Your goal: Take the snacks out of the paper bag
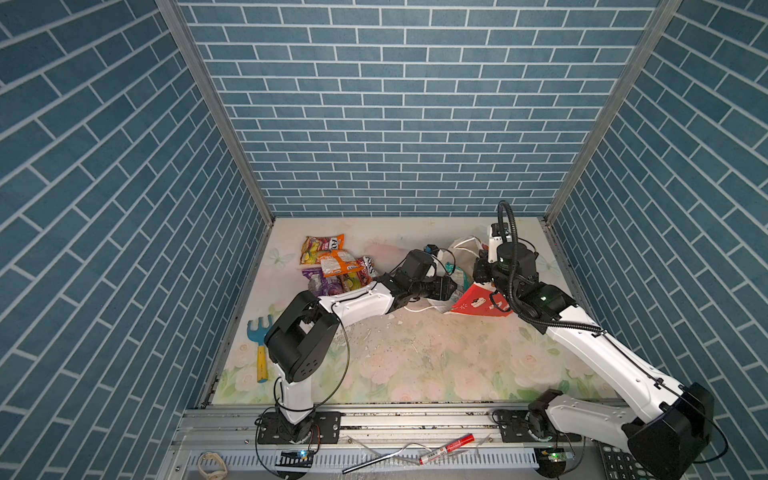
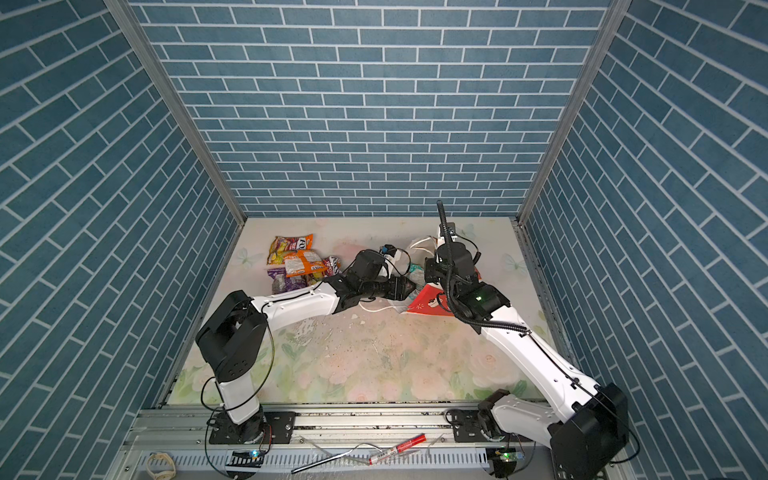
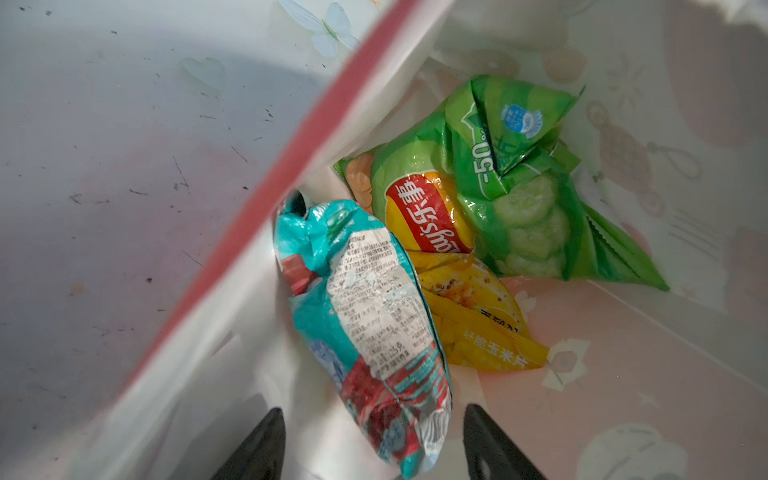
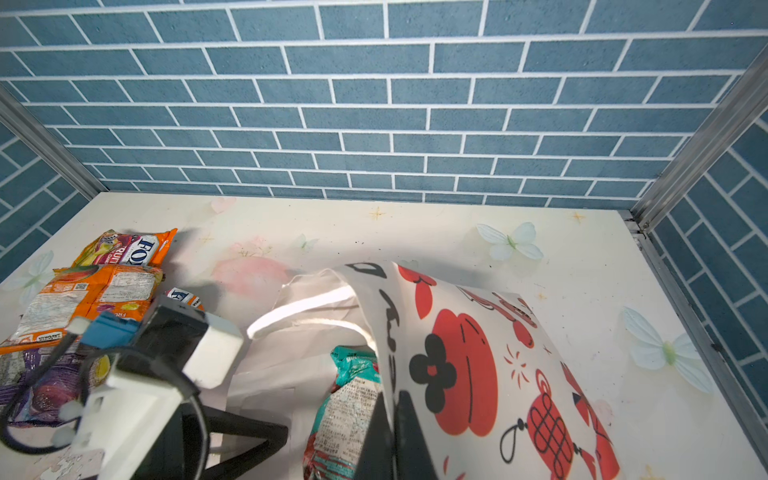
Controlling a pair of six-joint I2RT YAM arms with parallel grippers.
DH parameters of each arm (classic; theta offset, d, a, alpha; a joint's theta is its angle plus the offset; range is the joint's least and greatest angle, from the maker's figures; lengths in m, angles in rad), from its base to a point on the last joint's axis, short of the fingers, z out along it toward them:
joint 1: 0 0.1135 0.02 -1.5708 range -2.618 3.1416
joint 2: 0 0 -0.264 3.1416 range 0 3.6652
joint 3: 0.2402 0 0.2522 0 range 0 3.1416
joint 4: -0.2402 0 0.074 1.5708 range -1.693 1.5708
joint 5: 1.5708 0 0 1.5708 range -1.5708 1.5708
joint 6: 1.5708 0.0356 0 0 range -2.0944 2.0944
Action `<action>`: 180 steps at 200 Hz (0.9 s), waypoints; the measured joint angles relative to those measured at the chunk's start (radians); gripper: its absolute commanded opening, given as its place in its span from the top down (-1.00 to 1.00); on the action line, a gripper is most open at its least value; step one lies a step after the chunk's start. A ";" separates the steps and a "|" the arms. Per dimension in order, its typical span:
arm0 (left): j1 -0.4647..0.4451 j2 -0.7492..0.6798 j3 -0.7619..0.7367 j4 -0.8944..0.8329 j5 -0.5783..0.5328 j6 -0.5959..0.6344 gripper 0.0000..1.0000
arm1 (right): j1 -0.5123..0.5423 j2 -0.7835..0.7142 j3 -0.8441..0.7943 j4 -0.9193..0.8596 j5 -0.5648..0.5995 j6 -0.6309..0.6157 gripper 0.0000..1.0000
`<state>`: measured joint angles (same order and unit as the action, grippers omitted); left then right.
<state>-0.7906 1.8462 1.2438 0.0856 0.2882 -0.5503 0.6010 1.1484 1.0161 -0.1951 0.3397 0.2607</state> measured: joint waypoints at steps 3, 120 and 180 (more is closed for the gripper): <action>0.000 0.002 0.000 0.001 0.002 -0.002 -0.34 | 0.000 0.000 0.000 0.001 0.000 0.000 1.00; 0.000 0.037 0.003 0.044 0.047 -0.043 -0.09 | 0.000 0.023 0.000 0.031 -0.015 0.003 1.00; 0.000 0.069 0.032 0.041 0.047 -0.043 0.00 | -0.002 0.030 0.000 0.033 -0.027 0.006 1.00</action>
<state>-0.7906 1.9156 1.2755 0.1268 0.3351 -0.5938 0.5991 1.1782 1.0161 -0.1619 0.3130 0.2672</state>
